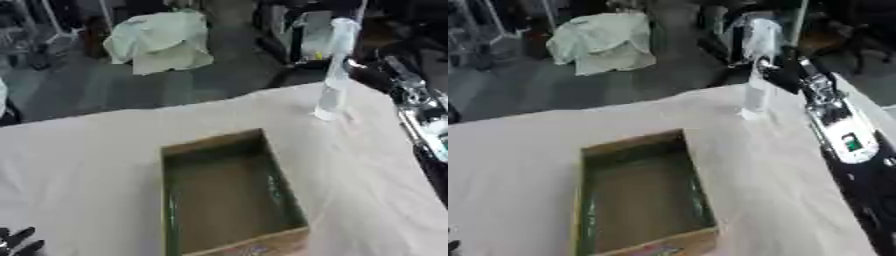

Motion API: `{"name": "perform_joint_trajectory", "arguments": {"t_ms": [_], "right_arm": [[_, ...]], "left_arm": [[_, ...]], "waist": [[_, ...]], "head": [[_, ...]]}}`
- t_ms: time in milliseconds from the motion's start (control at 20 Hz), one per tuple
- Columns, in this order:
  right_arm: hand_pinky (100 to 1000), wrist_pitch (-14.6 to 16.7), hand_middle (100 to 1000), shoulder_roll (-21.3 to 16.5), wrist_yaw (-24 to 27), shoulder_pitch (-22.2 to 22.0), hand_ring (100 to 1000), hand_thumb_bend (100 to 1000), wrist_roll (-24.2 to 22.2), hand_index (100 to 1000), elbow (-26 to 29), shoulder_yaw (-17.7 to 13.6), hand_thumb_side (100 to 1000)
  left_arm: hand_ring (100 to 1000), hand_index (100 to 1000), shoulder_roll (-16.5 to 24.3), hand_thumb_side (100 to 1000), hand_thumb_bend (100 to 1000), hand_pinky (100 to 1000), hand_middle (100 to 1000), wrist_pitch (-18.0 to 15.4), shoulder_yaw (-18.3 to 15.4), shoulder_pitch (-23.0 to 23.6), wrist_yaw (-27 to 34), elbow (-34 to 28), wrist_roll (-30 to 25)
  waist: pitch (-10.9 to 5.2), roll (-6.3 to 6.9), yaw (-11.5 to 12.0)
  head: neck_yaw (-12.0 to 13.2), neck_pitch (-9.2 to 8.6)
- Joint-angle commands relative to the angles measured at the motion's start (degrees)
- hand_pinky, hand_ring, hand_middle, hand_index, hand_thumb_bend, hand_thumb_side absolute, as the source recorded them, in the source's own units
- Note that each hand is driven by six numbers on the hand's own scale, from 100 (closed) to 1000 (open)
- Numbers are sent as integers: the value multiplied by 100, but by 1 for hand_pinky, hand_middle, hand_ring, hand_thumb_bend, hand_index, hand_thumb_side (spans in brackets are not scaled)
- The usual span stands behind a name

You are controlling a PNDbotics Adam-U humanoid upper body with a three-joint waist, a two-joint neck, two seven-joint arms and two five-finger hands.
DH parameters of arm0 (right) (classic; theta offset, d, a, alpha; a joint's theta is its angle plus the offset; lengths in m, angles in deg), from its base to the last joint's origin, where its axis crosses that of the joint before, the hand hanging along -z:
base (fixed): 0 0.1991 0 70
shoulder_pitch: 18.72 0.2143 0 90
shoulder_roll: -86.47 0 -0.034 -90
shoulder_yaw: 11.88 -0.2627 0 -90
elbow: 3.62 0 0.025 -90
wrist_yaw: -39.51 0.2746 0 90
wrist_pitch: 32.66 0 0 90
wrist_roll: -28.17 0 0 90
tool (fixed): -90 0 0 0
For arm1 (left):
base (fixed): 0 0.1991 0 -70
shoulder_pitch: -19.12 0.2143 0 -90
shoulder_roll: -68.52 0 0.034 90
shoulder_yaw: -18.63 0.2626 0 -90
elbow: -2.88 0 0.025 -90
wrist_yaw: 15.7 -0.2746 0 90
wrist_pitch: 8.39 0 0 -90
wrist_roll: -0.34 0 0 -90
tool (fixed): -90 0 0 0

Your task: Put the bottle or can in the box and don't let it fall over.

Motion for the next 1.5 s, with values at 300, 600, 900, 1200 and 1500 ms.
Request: {"name": "perform_joint_trajectory", "arguments": {"t_ms": [300, 600, 900, 1200, 1500], "right_arm": [[1000, -17, 1000, -181, 121, 170, 1000, 100, -9, 1000, -5, -53, 512], [1000, -30, 1000, -191, 194, 235, 1000, 100, -16, 1000, -91, -50, 527], [1000, -35, 1000, -214, 255, 309, 1000, 100, -2, 1000, -178, -36, 535], [1000, -35, 1000, -213, 315, 379, 1000, 100, 15, 1000, -230, -33, 545], [1000, -33, 1000, -230, 348, 424, 1000, 100, 40, 1000, -244, -38, 548]], "left_arm": [[827, 769, 148, 897, 100, 1000, 887, -179, -148, 98, -296, -547, 149], [828, 770, 155, 896, 100, 1000, 888, -159, -151, 159, -320, -694, 159], [827, 770, 151, 899, 100, 1000, 888, -148, -150, 166, -320, -723, 148], [828, 771, 130, 900, 100, 1000, 888, -146, -142, 158, -326, -714, 134], [827, 772, 105, 904, 100, 1000, 888, -143, -131, 149, -337, -708, 119]], "waist": [[8, 3, 32], [35, 15, 41], [59, 29, 37], [98, 50, 40], [151, 64, 39]], "head": [[-33, -51], [-43, -92], [-49, -133], [-49, -191], [-61, -248]]}}
